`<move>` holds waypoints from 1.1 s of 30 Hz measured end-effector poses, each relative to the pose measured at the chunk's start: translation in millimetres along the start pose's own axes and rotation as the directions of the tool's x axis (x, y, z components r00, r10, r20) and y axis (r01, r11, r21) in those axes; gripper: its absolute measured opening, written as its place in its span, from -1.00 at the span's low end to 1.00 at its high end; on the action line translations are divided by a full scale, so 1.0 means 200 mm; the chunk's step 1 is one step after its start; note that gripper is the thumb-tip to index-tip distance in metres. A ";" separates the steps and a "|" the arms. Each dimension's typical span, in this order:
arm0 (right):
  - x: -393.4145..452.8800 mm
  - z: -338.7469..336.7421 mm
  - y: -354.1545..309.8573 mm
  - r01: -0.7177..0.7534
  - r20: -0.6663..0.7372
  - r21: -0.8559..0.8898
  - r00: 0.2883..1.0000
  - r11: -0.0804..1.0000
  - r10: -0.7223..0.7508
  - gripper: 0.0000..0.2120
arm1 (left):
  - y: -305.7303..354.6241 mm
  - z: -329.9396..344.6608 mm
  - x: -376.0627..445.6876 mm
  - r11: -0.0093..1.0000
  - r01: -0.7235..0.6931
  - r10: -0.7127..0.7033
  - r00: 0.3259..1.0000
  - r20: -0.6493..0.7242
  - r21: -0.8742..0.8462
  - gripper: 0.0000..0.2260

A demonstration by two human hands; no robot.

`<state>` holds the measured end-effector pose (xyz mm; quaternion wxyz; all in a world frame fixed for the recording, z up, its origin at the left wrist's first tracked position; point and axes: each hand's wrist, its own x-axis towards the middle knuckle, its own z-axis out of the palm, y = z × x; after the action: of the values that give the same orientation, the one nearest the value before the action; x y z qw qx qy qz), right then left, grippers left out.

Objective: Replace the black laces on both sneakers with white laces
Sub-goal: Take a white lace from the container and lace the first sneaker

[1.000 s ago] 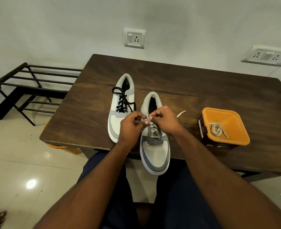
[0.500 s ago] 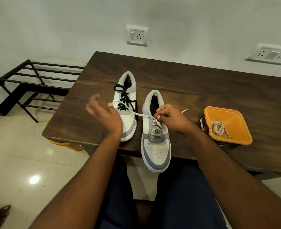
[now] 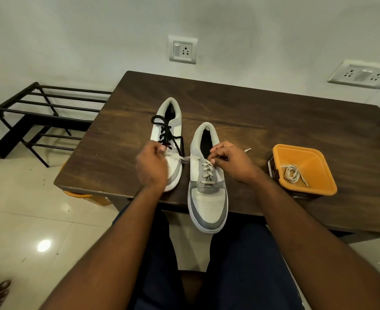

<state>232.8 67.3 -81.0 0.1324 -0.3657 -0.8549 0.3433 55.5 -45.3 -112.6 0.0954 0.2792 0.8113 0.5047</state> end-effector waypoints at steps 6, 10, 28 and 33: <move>-0.08 0.08 0.00 -0.114 -0.376 0.511 0.862 0.852 0.341 -0.79 | 0.03 0.01 -0.15 0.997 0.008 0.008 0.982 0.190 -0.083 -0.82; -0.10 0.12 -0.02 -0.401 -0.057 0.800 0.689 0.446 0.722 -0.74 | 0.13 0.13 -0.23 0.853 0.464 -0.345 0.845 0.409 -0.239 -0.56; -0.05 0.24 -0.10 -0.249 -0.073 0.913 0.679 0.324 0.731 -0.84 | 0.26 0.22 -0.19 0.471 0.720 -0.575 0.689 0.441 -0.510 -0.91; -0.07 0.23 -0.08 -0.084 -0.009 0.994 0.600 0.074 0.800 -0.88 | 0.21 0.24 -0.24 0.286 0.647 -0.579 0.705 0.411 -0.707 -0.89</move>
<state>212.6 28.0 -103.3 0.4499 -0.5519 -0.2062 0.6711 131.4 -20.7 -104.5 0.4277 -0.1117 0.5212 0.7300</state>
